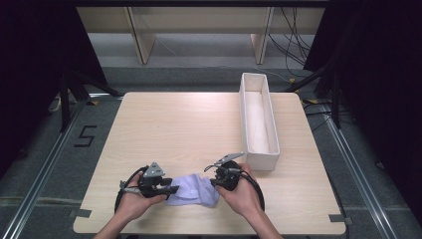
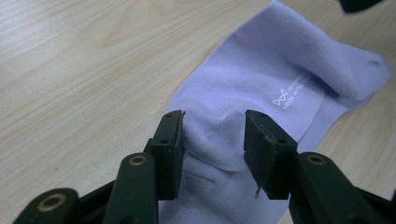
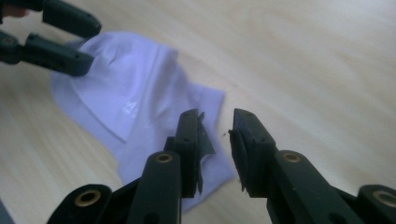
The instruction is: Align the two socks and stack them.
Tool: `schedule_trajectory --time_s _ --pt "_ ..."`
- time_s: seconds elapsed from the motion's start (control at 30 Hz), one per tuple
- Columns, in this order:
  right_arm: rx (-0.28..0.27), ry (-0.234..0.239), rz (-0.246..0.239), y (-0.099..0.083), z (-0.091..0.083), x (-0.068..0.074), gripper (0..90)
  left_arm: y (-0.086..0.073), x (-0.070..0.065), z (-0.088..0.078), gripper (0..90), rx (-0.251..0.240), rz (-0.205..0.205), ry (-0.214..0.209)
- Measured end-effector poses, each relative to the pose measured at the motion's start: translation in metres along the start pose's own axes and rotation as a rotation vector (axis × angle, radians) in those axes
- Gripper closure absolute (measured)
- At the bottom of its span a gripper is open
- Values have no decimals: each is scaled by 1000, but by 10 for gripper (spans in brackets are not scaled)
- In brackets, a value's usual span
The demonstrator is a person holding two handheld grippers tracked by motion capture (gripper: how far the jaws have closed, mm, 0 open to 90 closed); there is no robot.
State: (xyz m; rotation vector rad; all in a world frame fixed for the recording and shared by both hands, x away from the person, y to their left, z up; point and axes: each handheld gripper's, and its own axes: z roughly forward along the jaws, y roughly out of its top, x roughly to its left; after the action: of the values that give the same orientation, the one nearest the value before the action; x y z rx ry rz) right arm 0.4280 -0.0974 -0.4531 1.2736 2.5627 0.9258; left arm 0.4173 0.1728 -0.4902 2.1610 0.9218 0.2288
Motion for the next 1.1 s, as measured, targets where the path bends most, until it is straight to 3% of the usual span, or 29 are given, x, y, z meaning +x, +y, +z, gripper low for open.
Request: schedule_trajectory --time_s 0.03,0.1,0.2,0.33,0.37,0.5,0.57,0.7,0.8,0.83,0.93,1.1 --pt "31 12 -3 -2 7 3 718 0 -1 1 587 -4 -1 1" --pt "44 22 -8 -4 13 4 709 0 -1 1 597 7 14 1" --pt "60 24 -5 -6 18 4 693 -1 0 2 595 17 -1 -7" --pt "77 13 -9 -8 23 2 695 -1 1 3 587 12 -4 20" --pt "75 15 -6 -8 23 2 701 -1 1 3 590 7 -17 17" --pt "84 13 -12 -9 24 2 797 -1 1 5 635 18 -8 15" --pt "80 16 -5 -10 23 3 857 -1 1 5 680 28 11 18" --pt "77 18 -5 -10 20 5 869 -1 -2 7 768 45 49 26" --pt "56 20 -17 -9 16 3 869 -2 -4 8 851 36 48 24" --pt "56 26 1 -9 14 4 869 -1 -4 8 867 42 53 28" --pt "41 27 5 -8 10 2 868 1 -5 7 878 40 56 17" --pt "27 23 18 -9 4 0 867 6 -7 -3 880 -16 51 15"
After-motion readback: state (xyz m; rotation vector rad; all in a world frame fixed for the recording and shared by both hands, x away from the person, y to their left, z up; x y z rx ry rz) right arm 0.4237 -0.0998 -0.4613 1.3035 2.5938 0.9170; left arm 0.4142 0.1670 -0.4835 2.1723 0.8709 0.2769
